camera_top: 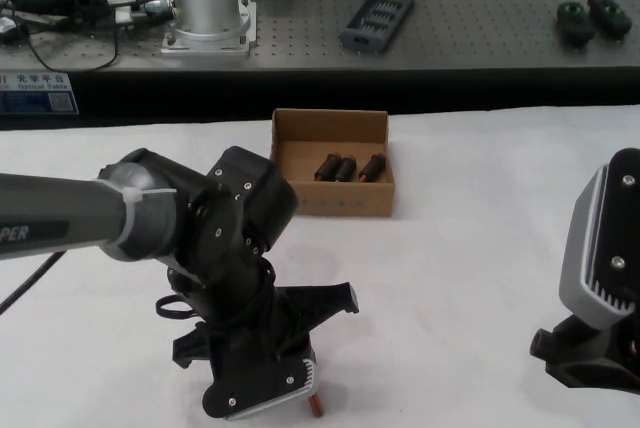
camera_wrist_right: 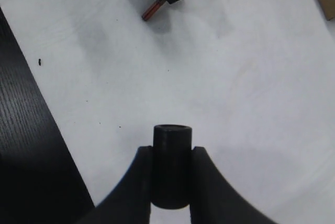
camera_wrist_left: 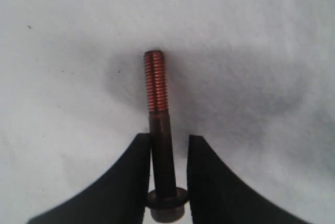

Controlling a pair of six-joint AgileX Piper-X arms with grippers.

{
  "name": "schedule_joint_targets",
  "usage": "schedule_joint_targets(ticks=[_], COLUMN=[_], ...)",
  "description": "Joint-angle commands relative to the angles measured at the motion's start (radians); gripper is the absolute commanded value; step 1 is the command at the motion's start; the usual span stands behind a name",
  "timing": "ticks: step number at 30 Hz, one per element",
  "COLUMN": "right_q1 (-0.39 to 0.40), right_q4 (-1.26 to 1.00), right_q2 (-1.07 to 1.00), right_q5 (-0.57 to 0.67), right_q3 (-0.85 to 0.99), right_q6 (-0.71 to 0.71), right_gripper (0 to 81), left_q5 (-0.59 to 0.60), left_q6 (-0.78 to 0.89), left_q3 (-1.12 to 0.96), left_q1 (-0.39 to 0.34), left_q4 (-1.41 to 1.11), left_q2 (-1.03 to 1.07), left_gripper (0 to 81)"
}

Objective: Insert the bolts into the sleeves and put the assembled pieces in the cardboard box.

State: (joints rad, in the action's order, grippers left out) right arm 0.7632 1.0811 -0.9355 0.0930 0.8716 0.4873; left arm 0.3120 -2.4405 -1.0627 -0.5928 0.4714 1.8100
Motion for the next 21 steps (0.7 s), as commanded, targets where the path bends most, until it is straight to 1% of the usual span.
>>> schedule_joint_targets(ticks=[1, 6, 8, 10, 12, 17, 18, 21], right_q1=[-0.004, -0.004, -0.004, -0.004, -0.004, -0.004, -0.004, -0.004], right_q4=[0.005, 0.005, 0.005, 0.005, 0.005, 0.005, 0.005, 0.005], right_q2=[0.008, 0.008, 0.008, 0.008, 0.008, 0.008, 0.008, 0.008], right_q5=[0.014, 0.014, 0.014, 0.014, 0.014, 0.014, 0.014, 0.014], right_q3=[0.002, 0.002, 0.002, 0.002, 0.002, 0.002, 0.002, 0.002], right_q6=[-0.005, -0.005, -0.005, -0.005, -0.005, 0.000, 0.000, 0.000], right_gripper=[2.0, 2.0, 2.0, 2.0, 2.0, 2.0, 2.0, 2.0], left_q5=[0.007, 0.007, 0.005, -0.023, -0.024, 0.007, 0.007, 0.007], left_q6=[-0.002, 0.046, 0.112, 0.157, 0.158, 0.143, 0.143, 0.143], left_q3=[-0.005, -0.005, -0.005, -0.005, -0.005, -0.005, -0.005, -0.005], left_q1=[-0.002, -0.002, -0.002, -0.002, -0.002, -0.009, -0.010, -0.012], left_q4=[0.007, 0.032, 0.033, 0.033, 0.031, 0.026, 0.029, 0.029], left_q2=[0.004, 0.004, 0.004, 0.004, 0.004, 0.004, 0.004, 0.004], left_gripper=[0.6, 0.6, 0.6, 0.8, 6.3, 30.4, 33.0, 33.1])
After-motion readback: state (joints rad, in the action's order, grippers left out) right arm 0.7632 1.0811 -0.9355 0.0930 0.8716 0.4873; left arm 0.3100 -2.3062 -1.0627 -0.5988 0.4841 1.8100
